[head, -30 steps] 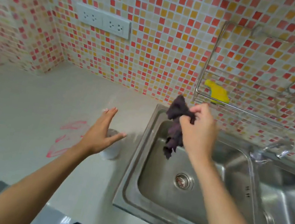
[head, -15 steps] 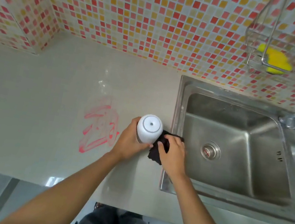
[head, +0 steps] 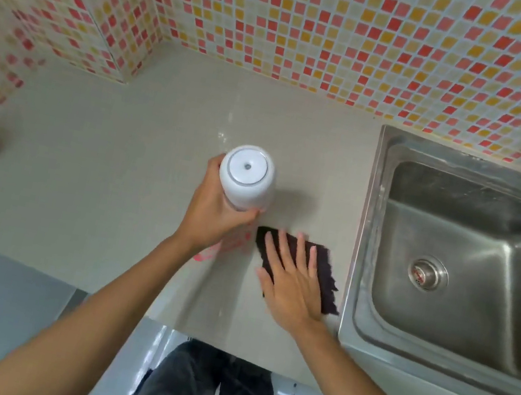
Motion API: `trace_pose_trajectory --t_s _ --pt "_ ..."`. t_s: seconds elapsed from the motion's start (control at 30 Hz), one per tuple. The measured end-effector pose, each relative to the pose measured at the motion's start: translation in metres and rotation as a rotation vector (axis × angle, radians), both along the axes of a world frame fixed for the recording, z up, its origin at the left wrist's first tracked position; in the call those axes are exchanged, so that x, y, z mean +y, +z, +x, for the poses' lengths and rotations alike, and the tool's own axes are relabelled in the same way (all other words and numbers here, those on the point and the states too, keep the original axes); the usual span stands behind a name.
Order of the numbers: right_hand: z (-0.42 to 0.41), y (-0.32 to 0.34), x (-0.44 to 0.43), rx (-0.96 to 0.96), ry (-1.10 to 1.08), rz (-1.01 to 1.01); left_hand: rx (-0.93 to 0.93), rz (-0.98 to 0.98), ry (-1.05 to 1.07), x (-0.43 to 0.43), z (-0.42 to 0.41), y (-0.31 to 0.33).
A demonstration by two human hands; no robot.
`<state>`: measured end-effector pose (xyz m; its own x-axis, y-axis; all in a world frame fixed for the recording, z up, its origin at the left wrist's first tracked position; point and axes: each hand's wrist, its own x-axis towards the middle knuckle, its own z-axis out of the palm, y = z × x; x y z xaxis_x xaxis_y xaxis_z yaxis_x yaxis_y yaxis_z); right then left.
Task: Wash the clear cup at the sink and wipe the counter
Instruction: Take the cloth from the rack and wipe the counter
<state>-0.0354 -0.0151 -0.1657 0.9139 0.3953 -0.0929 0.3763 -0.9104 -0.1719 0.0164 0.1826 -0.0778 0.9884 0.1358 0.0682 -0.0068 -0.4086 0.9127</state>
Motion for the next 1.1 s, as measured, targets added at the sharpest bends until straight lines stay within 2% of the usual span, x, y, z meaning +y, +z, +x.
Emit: trace_pose_trajectory --t_s 0.1,0.2,0.27,0.33,0.4,0.5,0.57,0.63,0.7,0.77,0.87,0.93,1.0,1.1 --pt "-0.052 0.008 0.066 0.049 0.236 0.048 -0.017 0.049 0.064 0.052 0.007 0.002" --pt "-0.008 0.005 0.121 -0.012 0.316 0.062 -0.038 0.068 0.112 0.095 0.026 0.002" --pt "0.071 -0.001 0.144 -0.126 0.203 0.014 -0.057 0.084 0.132 0.120 0.038 0.001" --pt "0.145 -0.008 0.139 -0.125 -0.021 -0.060 -0.071 0.096 0.118 0.140 0.044 -0.004" --pt "0.165 -0.017 0.124 -0.133 -0.175 -0.078 -0.058 0.094 0.103 0.157 0.044 -0.010" --pt "0.077 -0.012 0.132 -0.069 -0.217 -0.011 -0.016 0.049 0.099 0.174 0.043 -0.017" --pt "-0.007 -0.004 0.149 -0.011 -0.136 -0.006 -0.014 0.033 0.093 0.178 0.050 -0.017" --pt "-0.033 -0.002 0.159 0.016 -0.049 0.006 -0.022 0.031 0.086 0.179 0.059 -0.016" --pt "0.021 -0.006 0.163 -0.024 -0.023 0.020 -0.038 0.033 0.077 0.182 0.068 -0.016" --pt "0.110 -0.012 0.167 -0.115 -0.106 -0.015 -0.044 0.032 0.068 0.187 0.074 -0.020" --pt "0.237 -0.014 0.156 -0.056 -0.324 -0.022 -0.042 0.023 0.046 0.188 0.078 -0.028" --pt "0.263 -0.020 0.150 -0.034 -0.384 -0.018 -0.038 0.023 0.036 0.188 0.080 -0.032" --pt "0.223 -0.023 0.150 -0.074 -0.392 -0.004 -0.028 0.021 0.031 0.189 0.081 -0.036" --pt "0.085 -0.016 0.153 -0.069 -0.306 -0.003 -0.011 0.001 0.034 0.184 0.088 -0.036"
